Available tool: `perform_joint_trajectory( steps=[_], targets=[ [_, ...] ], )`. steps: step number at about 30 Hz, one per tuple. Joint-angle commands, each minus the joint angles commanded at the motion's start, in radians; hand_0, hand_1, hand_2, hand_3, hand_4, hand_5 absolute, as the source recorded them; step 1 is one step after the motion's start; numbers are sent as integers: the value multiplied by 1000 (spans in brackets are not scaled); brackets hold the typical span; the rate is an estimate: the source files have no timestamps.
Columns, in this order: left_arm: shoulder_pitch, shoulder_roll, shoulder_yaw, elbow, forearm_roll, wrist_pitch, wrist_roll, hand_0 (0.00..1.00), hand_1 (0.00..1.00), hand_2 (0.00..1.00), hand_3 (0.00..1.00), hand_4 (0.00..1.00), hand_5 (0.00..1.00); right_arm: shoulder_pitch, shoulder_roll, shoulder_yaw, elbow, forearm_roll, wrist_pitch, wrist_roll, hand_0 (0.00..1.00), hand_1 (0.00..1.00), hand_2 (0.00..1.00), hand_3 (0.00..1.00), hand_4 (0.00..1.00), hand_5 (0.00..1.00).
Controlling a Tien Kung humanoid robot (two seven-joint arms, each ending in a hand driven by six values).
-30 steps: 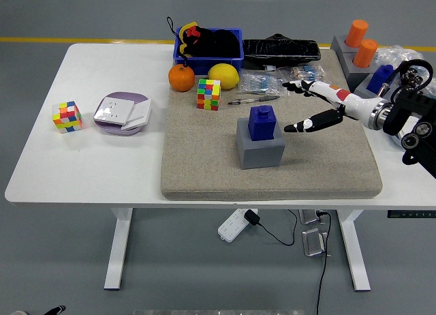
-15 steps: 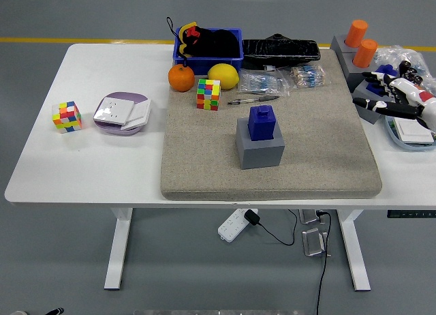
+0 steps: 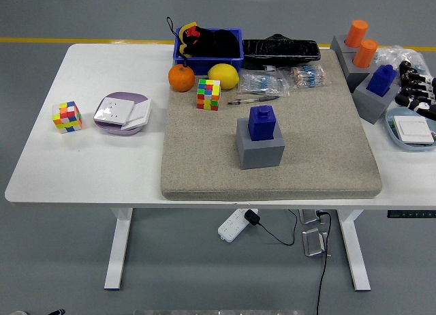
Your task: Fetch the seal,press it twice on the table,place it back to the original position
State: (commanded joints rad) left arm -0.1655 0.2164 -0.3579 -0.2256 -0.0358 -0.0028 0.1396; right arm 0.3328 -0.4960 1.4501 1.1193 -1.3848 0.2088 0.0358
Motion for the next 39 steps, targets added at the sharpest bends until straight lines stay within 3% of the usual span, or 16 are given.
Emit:
perform_joint_trajectory(
  steps=[23,39],
  targets=[
    [1,0,-4,3,1,6,-1,812,806,775,815,704,424,-93,49,118,57,13,-6,-12,863,809,811,861,998,551],
    [18,14,45,15,-52,13,2,812,806,775,814,703,426,-163,93,163,79,5,2,-30,855,775,789,832,998,529]
  ],
)
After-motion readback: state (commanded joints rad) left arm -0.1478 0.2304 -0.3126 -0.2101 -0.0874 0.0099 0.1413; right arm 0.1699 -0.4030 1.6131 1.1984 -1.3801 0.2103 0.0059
